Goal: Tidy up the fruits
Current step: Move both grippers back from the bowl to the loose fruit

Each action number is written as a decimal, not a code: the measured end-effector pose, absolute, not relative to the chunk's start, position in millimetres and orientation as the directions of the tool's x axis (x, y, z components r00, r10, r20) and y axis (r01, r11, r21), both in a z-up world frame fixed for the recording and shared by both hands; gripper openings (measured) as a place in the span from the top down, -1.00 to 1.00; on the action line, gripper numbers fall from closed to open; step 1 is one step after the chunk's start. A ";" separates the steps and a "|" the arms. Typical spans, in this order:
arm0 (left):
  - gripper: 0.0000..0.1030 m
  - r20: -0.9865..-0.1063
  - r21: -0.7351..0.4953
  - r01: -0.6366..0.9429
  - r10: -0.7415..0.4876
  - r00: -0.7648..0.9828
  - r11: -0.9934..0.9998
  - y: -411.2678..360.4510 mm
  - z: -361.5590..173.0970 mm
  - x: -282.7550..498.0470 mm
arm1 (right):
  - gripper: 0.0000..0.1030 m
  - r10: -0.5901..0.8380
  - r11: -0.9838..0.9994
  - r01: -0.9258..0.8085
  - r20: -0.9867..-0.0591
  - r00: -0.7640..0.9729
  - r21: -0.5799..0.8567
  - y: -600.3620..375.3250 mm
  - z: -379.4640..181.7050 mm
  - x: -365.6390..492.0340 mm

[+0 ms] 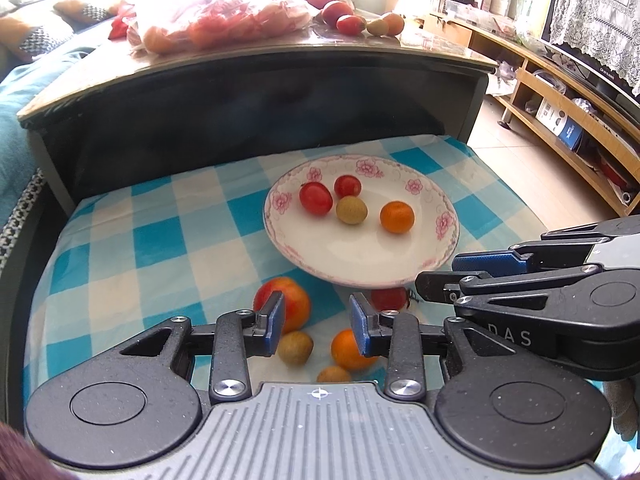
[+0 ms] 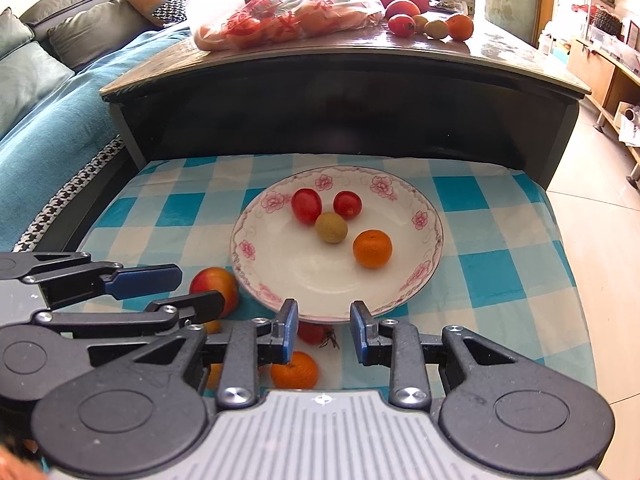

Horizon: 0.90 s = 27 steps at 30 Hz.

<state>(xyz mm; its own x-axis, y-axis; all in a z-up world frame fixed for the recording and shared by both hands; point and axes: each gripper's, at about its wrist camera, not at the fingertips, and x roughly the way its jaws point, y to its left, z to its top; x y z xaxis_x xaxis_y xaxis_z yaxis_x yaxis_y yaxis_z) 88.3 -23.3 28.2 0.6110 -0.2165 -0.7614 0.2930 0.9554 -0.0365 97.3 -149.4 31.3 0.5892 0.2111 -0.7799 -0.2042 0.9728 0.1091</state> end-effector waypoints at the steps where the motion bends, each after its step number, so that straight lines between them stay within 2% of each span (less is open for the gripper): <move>1: 0.16 -0.764 -0.035 0.295 -0.216 0.609 0.955 -22.4 27.9 86.4 | 0.40 0.212 0.972 -0.207 -0.782 0.586 0.109 -148.1 30.6 95.9; 27: 0.06 -0.829 -0.125 0.270 -0.250 0.500 0.955 -2.8 3.8 73.1 | 0.33 0.258 0.963 -0.196 -0.846 0.465 0.186 -137.0 -7.1 105.3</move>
<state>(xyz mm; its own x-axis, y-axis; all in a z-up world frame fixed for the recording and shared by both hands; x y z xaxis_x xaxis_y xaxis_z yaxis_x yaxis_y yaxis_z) 73.1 -2.8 3.8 0.4998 -0.2502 -0.8292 0.2701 0.9546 -0.1253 105.3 -137.0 -7.1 0.4655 0.2584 -0.8465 -0.1960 0.9628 0.1861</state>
